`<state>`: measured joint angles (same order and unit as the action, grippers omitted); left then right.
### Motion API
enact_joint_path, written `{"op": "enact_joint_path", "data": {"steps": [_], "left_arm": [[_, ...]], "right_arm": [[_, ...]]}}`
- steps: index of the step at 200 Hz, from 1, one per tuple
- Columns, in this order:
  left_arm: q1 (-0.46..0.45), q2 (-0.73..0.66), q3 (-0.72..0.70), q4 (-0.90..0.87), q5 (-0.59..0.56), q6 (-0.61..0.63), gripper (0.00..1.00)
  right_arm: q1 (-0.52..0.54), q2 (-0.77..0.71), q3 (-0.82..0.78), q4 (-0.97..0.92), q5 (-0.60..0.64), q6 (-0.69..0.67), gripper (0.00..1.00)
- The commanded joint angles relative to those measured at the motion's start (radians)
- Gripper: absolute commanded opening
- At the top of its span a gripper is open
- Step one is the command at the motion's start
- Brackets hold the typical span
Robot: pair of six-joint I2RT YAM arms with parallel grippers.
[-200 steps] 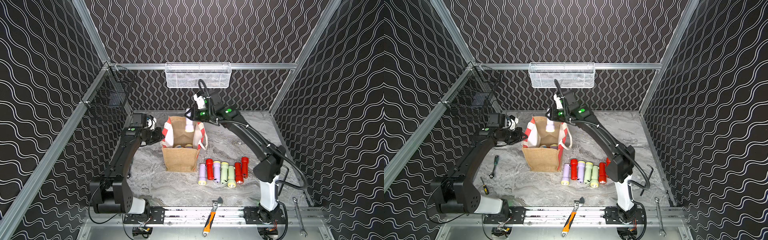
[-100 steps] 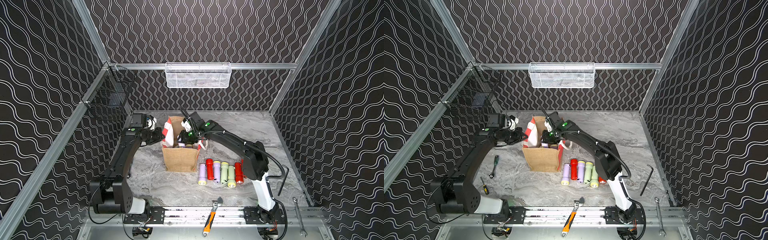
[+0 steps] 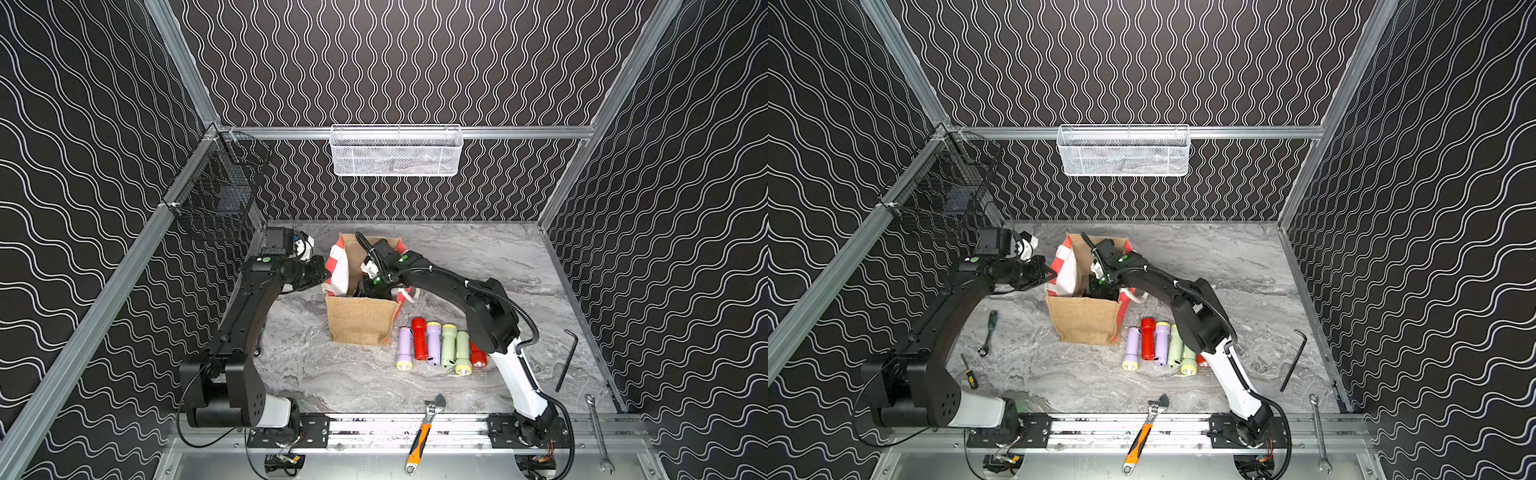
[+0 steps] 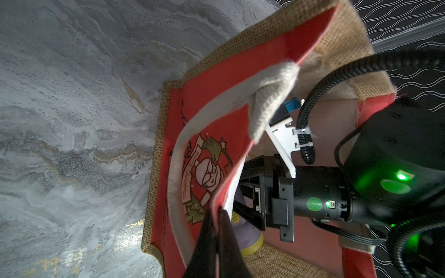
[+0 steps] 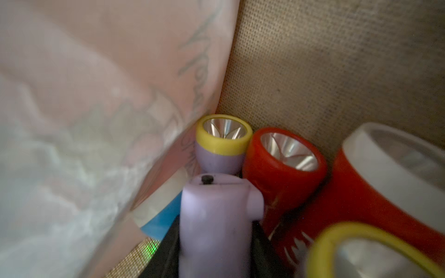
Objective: Put the flashlights into the tote bags
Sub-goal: Place the flashlight in the canvas bag, then pick up the flashlight from the center of the board.
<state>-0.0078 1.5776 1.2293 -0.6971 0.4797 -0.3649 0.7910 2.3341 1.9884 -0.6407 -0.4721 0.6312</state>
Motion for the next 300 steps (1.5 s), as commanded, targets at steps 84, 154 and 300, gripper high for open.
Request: {"op": "enact_joint_path", "data": {"steps": [84, 154, 300], "left_arm": [[0.001, -0.013, -0.008, 0.037, -0.013, -0.001, 0.0], [0.009, -0.042, -0.02, 0.063, -0.02, -0.024, 0.0], [0.053, -0.041, -0.024, 0.074, -0.016, -0.035, 0.0]], "right_arm": [[-0.046, -0.061, 0.143, -0.133, 0.036, -0.127, 0.63], [-0.075, -0.196, 0.171, -0.162, 0.006, -0.188, 0.64], [-0.348, -1.109, -0.753, -0.267, 0.586, 0.011, 0.64]]}}
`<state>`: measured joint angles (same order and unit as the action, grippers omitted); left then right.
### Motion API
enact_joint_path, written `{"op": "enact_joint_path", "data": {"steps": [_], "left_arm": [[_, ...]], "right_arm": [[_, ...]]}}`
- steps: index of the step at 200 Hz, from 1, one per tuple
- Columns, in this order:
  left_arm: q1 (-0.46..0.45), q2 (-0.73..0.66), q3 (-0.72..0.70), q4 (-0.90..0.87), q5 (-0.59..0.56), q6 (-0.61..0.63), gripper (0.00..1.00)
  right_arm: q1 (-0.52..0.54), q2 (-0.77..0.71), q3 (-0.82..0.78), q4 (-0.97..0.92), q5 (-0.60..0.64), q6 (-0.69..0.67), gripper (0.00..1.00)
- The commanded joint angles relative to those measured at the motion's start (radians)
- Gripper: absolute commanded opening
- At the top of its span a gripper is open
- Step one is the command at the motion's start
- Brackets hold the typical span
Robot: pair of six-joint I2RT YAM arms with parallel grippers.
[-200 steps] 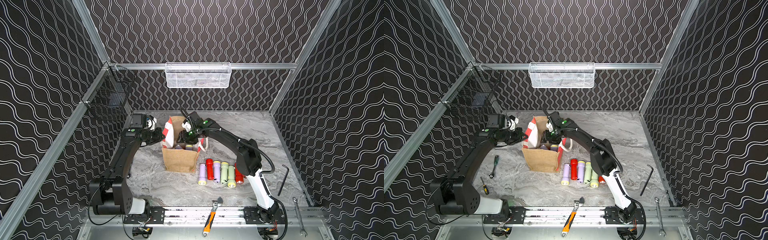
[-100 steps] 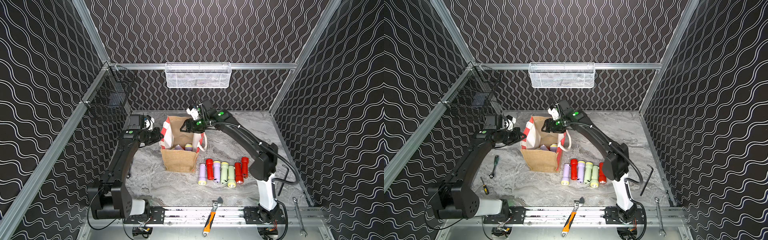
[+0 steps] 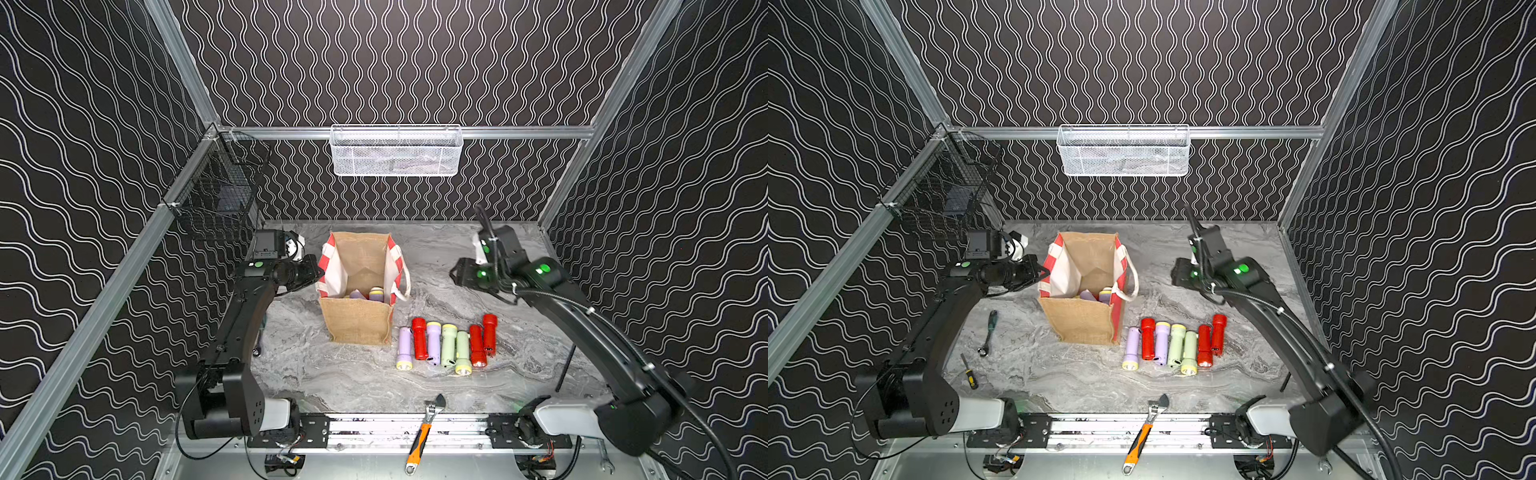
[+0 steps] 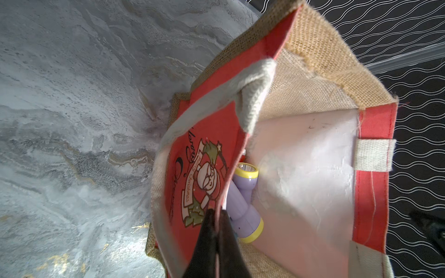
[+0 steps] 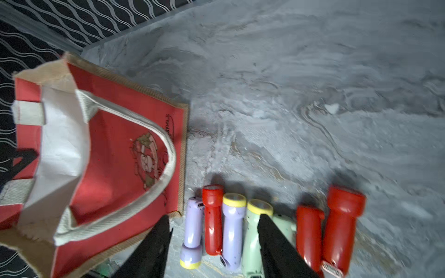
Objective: Put the flashlights into the tote bags
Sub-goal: Pick up the flashlight from the center of the board.
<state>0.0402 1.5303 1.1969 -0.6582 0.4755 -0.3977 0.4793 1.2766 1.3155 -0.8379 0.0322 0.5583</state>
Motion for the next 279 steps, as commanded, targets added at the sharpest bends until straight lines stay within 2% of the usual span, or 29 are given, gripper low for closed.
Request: {"op": "enact_joint_path", "data": {"steps": [1, 45, 87, 131, 214, 279], "left_arm": [[0.004, 0.007, 0.009, 0.035, -0.012, -0.002, 0.0], [0.004, 0.013, 0.012, 0.032, -0.008, -0.003, 0.0], [0.004, 0.012, 0.009, 0.028, -0.012, 0.003, 0.0], [0.005, 0.016, 0.009, 0.026, -0.018, 0.005, 0.0], [0.005, 0.031, 0.015, 0.014, -0.038, 0.01, 0.0], [0.004, 0.044, 0.014, 0.021, -0.032, 0.017, 0.0]], "right_arm": [[-0.036, -0.054, -0.084, -0.073, 0.084, 0.087, 0.64], [-0.118, -0.098, -0.252, -0.165, 0.118, 0.103, 0.65], [-0.194, -0.073, -0.397, -0.084, 0.01, 0.038, 0.64], [-0.216, -0.045, -0.484, -0.038, -0.012, 0.017, 0.6], [-0.266, 0.07, -0.501, 0.042, -0.053, -0.074, 0.57], [-0.267, 0.109, -0.538, 0.047, -0.05, -0.085, 0.54]]}}
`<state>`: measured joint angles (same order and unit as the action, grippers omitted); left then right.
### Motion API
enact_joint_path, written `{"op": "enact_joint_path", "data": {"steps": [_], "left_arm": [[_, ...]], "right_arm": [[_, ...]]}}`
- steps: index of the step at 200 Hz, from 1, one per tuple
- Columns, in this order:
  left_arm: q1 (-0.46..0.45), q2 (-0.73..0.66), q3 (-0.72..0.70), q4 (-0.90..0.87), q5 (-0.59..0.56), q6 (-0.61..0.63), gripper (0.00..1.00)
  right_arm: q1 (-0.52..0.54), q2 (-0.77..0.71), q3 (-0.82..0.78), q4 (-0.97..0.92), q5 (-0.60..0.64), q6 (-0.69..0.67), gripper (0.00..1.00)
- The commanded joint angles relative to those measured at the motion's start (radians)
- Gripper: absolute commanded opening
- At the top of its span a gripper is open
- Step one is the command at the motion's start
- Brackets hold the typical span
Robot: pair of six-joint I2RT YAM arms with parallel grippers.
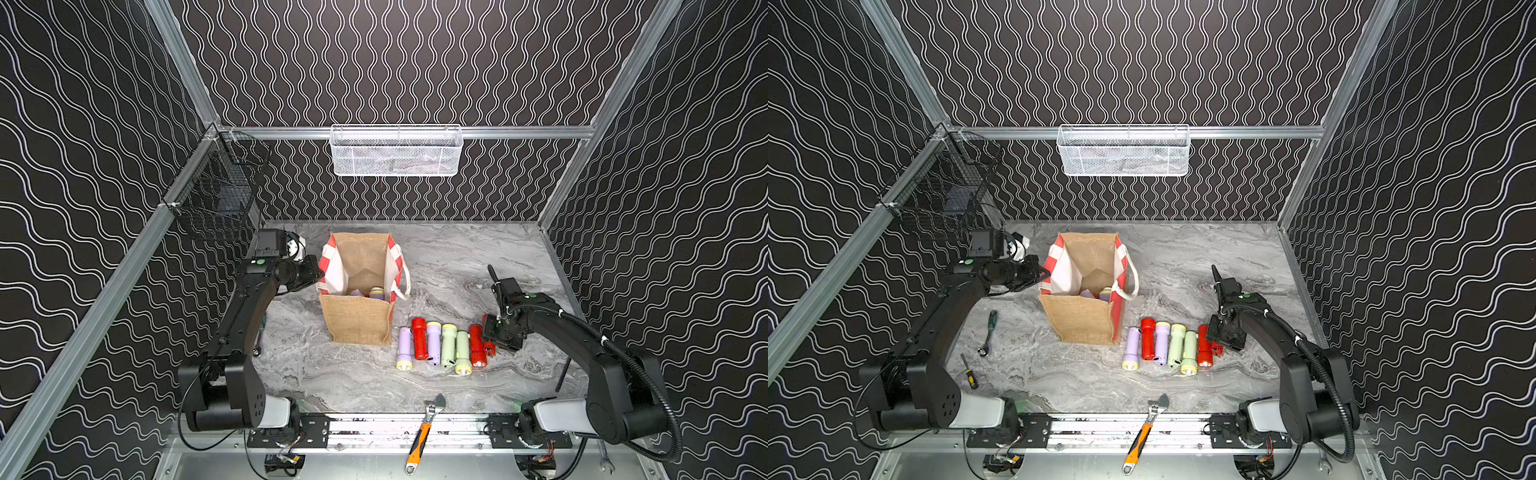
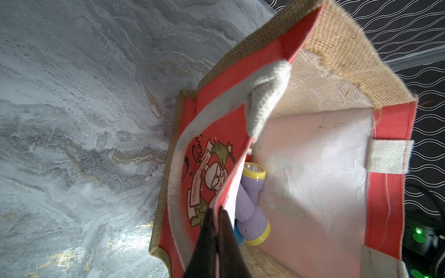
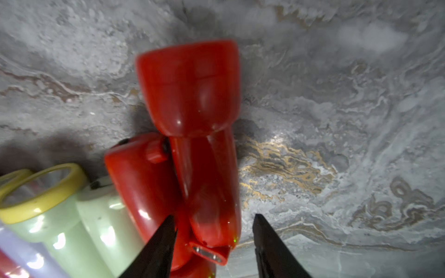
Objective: Put the flashlights into the tote bags
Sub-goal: Pick up the flashlight from the center of the board.
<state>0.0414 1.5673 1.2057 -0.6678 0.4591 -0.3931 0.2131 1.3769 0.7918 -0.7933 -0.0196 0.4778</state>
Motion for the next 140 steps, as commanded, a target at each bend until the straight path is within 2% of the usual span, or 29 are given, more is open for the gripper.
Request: {"op": "enact_joint_path", "data": {"steps": [1, 71, 140], "left_arm": [[0.003, 0.007, 0.005, 0.031, -0.016, 0.013, 0.0], [0.003, 0.005, 0.003, 0.03, -0.022, 0.012, 0.0], [0.004, 0.014, 0.003, 0.032, -0.024, 0.009, 0.0]], "right_arm": [[-0.001, 0.008, -0.015, 0.002, 0.003, -0.004, 0.54], [-0.009, 0.062, -0.016, 0.025, 0.017, -0.023, 0.54], [-0.014, 0.09, -0.009, 0.045, 0.042, -0.043, 0.47]]}}
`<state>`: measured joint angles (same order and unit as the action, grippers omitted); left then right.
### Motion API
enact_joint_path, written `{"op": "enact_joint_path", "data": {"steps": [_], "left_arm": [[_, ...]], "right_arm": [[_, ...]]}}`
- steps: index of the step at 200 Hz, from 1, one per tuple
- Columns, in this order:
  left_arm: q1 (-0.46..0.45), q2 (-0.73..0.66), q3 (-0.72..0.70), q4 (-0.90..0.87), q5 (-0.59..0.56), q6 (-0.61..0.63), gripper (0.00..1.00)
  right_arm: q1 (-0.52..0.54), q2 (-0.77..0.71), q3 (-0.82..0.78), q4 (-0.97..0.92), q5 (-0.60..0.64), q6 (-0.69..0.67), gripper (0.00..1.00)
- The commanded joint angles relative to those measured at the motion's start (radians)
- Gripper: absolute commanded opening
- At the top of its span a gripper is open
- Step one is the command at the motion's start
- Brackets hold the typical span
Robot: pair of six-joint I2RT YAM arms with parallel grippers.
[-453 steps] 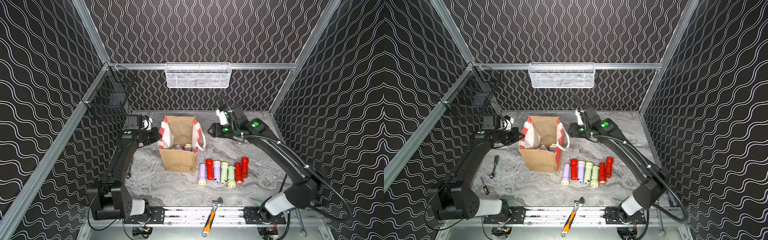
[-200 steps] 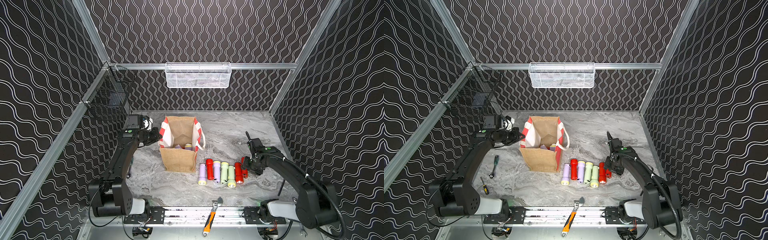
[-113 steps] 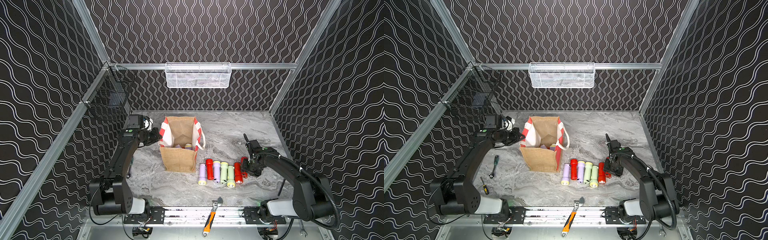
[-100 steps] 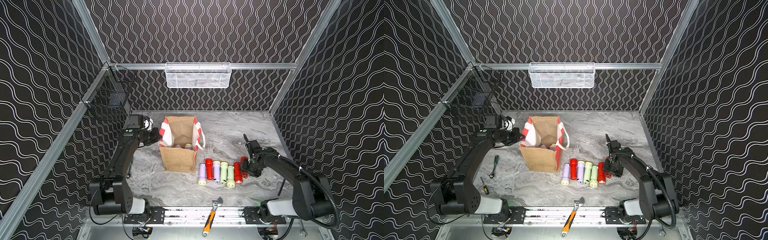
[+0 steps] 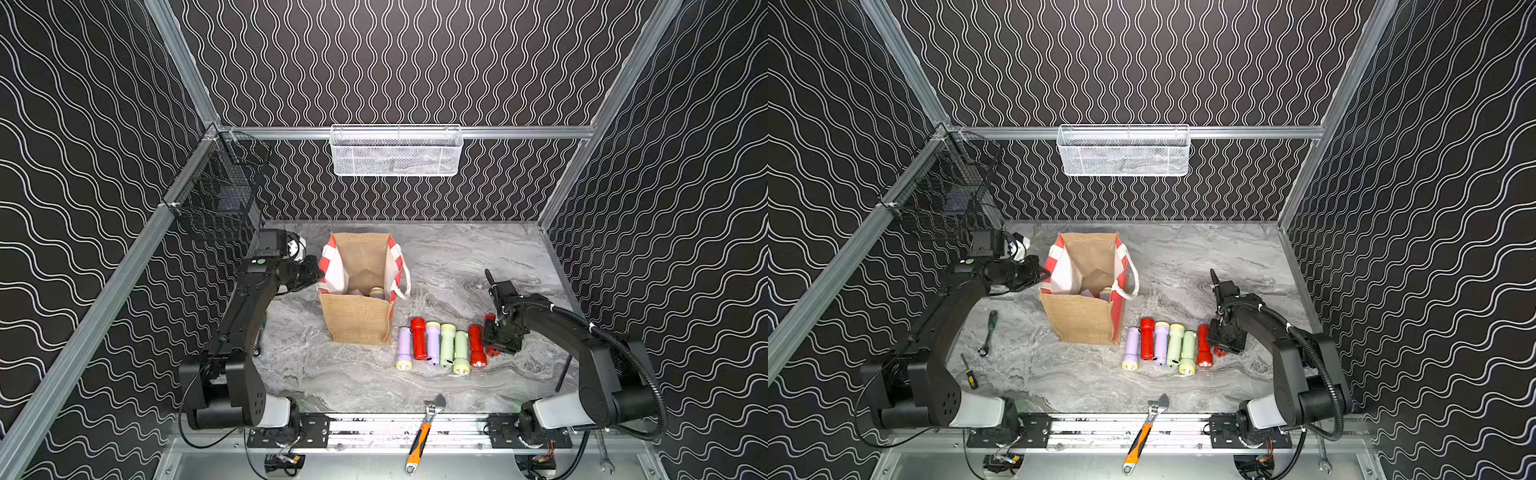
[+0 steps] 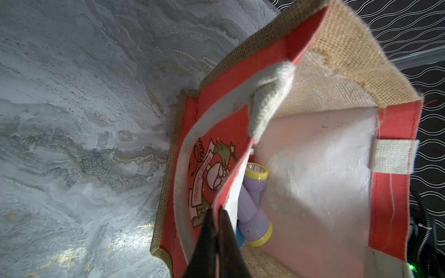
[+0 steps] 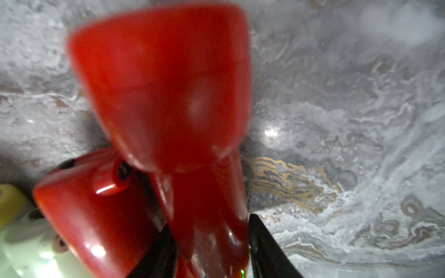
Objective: Put the flashlights into the tote bags
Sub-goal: Pick up the flashlight from the center of the board, then place the flashlight in the canvas bag.
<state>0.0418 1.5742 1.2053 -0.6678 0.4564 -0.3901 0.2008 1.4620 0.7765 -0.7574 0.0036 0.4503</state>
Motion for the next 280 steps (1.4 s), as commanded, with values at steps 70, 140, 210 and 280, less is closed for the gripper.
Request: {"op": "enact_joint_path", "data": {"steps": [70, 140, 210, 280], "left_arm": [[0.003, 0.007, 0.006, 0.032, -0.018, 0.007, 0.0], [0.004, 0.0, 0.006, 0.037, -0.003, -0.003, 0.0], [0.003, -0.007, 0.007, 0.052, 0.023, -0.016, 0.0], [0.003, 0.004, 0.013, 0.072, 0.075, -0.029, 0.0]], "right_arm": [[-0.005, -0.013, -0.01, 0.013, 0.037, -0.016, 0.36], [-0.005, -0.119, 0.202, -0.093, 0.053, -0.043, 0.32], [0.157, -0.072, 0.578, -0.01, 0.008, 0.016, 0.28], [0.407, 0.218, 0.992, 0.115, -0.123, 0.027, 0.27]]}}
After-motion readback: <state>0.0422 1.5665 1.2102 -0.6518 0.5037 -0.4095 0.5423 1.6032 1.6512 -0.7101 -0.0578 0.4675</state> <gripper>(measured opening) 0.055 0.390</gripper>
